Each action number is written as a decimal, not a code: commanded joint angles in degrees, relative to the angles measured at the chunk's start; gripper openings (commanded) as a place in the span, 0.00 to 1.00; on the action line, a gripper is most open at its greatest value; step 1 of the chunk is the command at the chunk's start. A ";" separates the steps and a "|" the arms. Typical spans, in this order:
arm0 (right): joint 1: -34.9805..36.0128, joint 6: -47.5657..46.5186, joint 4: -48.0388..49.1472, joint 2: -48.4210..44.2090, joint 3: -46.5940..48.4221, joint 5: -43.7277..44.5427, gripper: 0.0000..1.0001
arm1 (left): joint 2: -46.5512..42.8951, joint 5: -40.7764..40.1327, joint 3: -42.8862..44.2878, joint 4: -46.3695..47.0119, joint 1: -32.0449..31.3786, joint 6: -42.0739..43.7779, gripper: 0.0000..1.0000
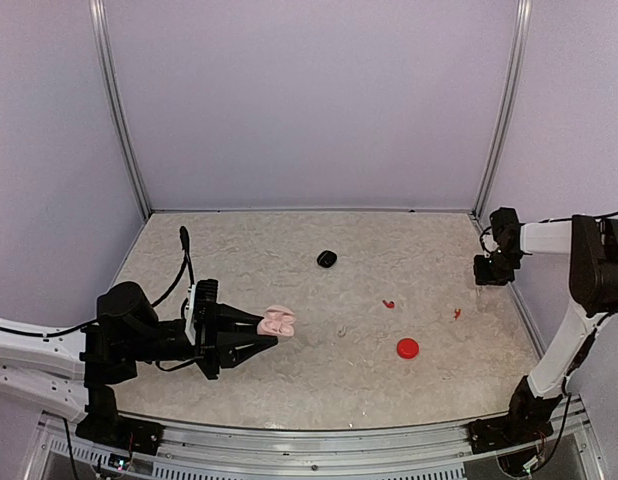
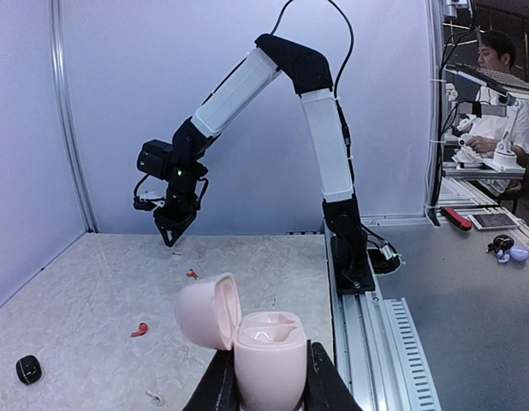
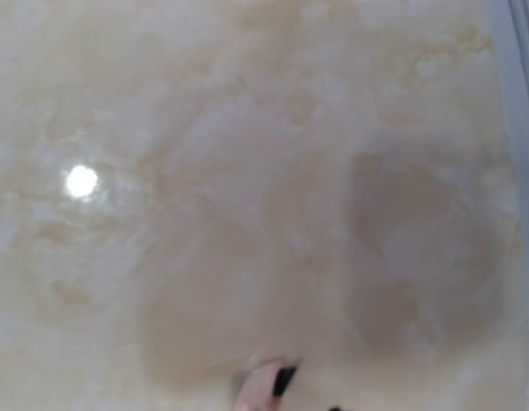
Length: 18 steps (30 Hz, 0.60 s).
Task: Insert the wireless bluetooth earbuds into the charging case
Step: Pick up the right earbud from the center of the board.
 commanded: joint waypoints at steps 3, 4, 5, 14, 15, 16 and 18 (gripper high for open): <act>-1.25 -0.90 2.14 2.24 0.74 0.66 0.32 | -0.82 -0.63 -0.28 0.65 -0.25 0.71 0.10; -1.26 -0.96 2.26 2.59 0.79 0.59 0.32 | -0.78 -0.65 -0.28 0.68 -0.33 0.69 0.10; -1.34 -0.87 2.35 2.93 0.96 0.52 0.32 | -0.71 -0.63 -0.28 0.64 -0.31 0.74 0.10; -1.76 -0.99 2.49 4.43 2.33 -0.81 0.25 | -1.02 -0.95 -0.37 0.18 -0.42 0.89 0.10; -1.83 -0.99 2.53 4.52 2.40 -0.90 0.24 | -1.10 -0.98 -0.37 0.23 -0.40 0.85 0.10; -1.86 -1.01 2.58 4.77 2.49 -0.99 0.24 | -1.12 -1.01 -0.37 0.25 -0.46 0.86 0.10; -1.97 -1.00 2.41 5.46 2.82 -1.15 0.24 | -1.12 -1.01 -0.37 0.16 -0.51 0.92 0.10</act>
